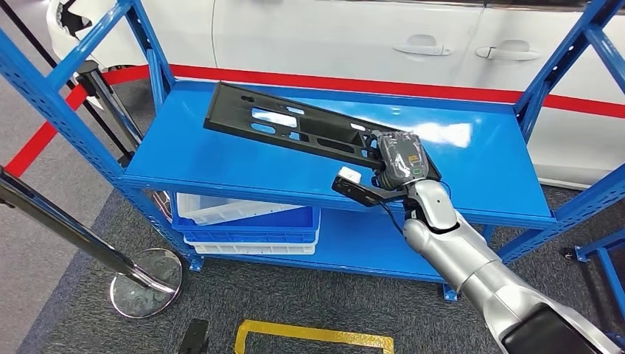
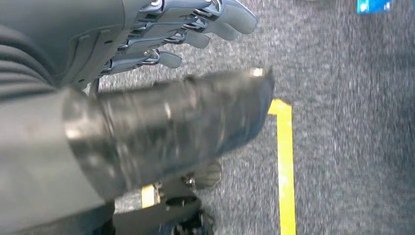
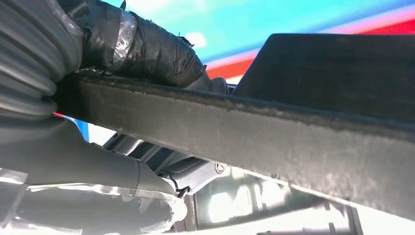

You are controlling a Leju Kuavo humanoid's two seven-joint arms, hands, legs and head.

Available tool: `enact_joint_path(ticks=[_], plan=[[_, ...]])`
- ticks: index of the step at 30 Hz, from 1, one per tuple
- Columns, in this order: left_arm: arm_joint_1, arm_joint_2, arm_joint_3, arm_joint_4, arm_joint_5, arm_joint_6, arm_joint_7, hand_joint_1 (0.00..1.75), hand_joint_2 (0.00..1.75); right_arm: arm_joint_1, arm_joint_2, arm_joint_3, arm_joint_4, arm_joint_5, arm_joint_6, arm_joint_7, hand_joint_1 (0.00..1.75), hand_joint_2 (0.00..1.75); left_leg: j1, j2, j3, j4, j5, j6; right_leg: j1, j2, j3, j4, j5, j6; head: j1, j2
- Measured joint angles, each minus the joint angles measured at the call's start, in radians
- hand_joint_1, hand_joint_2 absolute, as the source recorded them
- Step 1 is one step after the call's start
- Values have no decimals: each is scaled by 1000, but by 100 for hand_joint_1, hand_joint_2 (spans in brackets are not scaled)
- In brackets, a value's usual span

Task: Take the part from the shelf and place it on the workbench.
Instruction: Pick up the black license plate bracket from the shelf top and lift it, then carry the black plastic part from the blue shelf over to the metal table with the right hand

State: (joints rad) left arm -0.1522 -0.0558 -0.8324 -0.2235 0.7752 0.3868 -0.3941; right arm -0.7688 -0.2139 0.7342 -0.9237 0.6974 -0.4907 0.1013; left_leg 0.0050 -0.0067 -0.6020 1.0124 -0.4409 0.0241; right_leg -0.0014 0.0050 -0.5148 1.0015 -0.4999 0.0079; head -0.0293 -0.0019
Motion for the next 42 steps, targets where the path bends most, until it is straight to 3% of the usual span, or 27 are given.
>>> enact_joint_path(ticks=[10, 20, 22, 23, 25, 26, 27, 28, 29, 31, 32, 36, 38, 40, 41, 42], plan=[[9, 15, 0, 1, 29, -25, 3, 0, 175, 152, -60, -146, -544, -58, 5, -54, 175, 175, 0, 0, 0, 0, 0, 0, 0, 1, 0, 0, 0, 0, 0, 0], [13, 55, 0, 2, 25, -51, -5, 0, 175, 243, -73, -161, -955, -223, 95, -145, 175, 175, -4, 0, 0, 3, -3, 14, -6, 3, 3, -3, 0, 8, 3, 0], [14, 59, 0, 2, 22, -49, -4, 0, 175, 265, -76, -162, -1017, -251, 101, -157, 175, 175, 3, 4, 7, -12, 5, 20, -4, 4, -3, 18, -22, 13, 40, 0], [14, 60, 0, 2, 20, -46, -4, 0, 175, 278, -77, -163, -1040, -261, 104, -163, 175, 175, 6, 6, 11, -19, 8, 24, -3, 3, -18, 56, -49, 15, 71, 0], [15, 62, 0, 2, 17, -40, -3, 0, 175, 310, -80, -165, -1075, -281, 110, -181, 175, 175, 8, 8, 11, -20, 10, 26, -8, 3, -73, 179, -115, 20, 130, 0], [16, 63, 0, 2, 16, -37, -2, 0, 175, 328, -80, -165, -1091, -288, 113, -191, 175, 175, 8, 8, 9, -18, 10, 26, -12, 2, -99, 236, -133, 24, 154, 0], [18, 64, 0, 2, 15, -36, -1, 0, 175, 345, -80, -165, -1105, -293, 115, -198, 175, 175, 10, 8, 7, -15, 10, 25, -17, 2, -113, 264, -133, 28, 170, 0], [19, 64, 0, 2, 15, -34, 0, 0, 175, 360, -81, -165, -1118, -296, 117, -203, 175, 175, 12, 8, 5, -11, 9, 24, -21, 1, -112, 259, -113, 33, 180, 0], [21, 65, 0, 2, 17, -33, 1, 0, 175, 371, -81, -165, -1128, -300, 118, -206, 175, 175, 15, 7, 3, -5, 7, 21, -27, 0, -92, 217, -78, 38, 185, 0], [22, 67, 0, 3, 24, -28, 4, 0, 175, 393, -80, -165, -1141, -316, 119, -214, 175, 175, 22, 6, -6, 10, 3, 7, -31, -1, -34, 97, -24, 46, 183, 0], [22, 68, 0, 3, 28, -25, 4, 0, 175, 404, -79, -164, -1145, -327, 118, -221, 175, 175, 23, 4, -10, 17, 2, -2, -29, 1, -16, 58, -11, 44, 179, 0], [30, 73, 0, 4, 39, -20, 7, 0, 175, 446, -74, -164, -1152, -374, 118, -255, 175, 175, 21, 0, -28, 27, 11, -34, -24, 6, -32, 46, 1, 9, 140, 0], [35, 74, 0, 4, 41, -23, 10, 0, 175, 465, -71, -164, -1151, -398, 119, -268, 175, 175, 24, 1, -53, 66, -37, -41, -25, 3, -49, 45, 15, -13, 111, -1], [37, 74, 0, 4, 43, -27, 13, 0, 175, 481, -68, -164, -1150, -411, 120, -276, 175, 175, 25, 2, -99, 175, -127, -43, -20, 1, -69, 45, 30, -28, 83, -1], [38, 75, 0, 4, 44, -28, 13, 0, 175, 489, -67, -164, -1150, -414, 121, -279, 175, 175, 23, 2, -117, 236, -159, -43, -16, 0, -80, 46, 38, -31, 72, -1], [38, 76, 0, 4, 46, -29, 14, 0, 175, 496, -66, -164, -1150, -416, 122, -281, 175, 175, 21, 2, -124, 279, -172, -41, -12, 0, -91, 47, 45, -34, 63, -1]])
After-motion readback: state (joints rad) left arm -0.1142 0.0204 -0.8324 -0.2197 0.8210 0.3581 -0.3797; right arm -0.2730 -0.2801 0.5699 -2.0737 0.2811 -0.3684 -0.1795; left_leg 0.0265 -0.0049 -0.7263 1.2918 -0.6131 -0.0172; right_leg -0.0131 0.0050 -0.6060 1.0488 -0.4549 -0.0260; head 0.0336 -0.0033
